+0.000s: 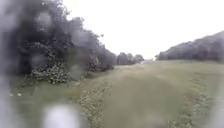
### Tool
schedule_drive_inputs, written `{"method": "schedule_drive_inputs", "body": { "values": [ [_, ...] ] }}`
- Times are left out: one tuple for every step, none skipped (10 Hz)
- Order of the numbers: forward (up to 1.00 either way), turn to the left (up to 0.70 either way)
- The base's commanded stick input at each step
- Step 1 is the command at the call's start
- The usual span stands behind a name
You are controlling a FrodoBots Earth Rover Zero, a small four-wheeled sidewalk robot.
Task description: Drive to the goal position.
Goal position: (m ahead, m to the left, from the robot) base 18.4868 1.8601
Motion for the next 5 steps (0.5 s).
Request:
{"method": "schedule_drive_inputs", "body": {
  "values": [
    [0.85, 0.00],
    [0.85, 0.00],
    [0.85, 0.00],
    [0.85, 0.00],
    [0.85, 0.00]
  ]
}}
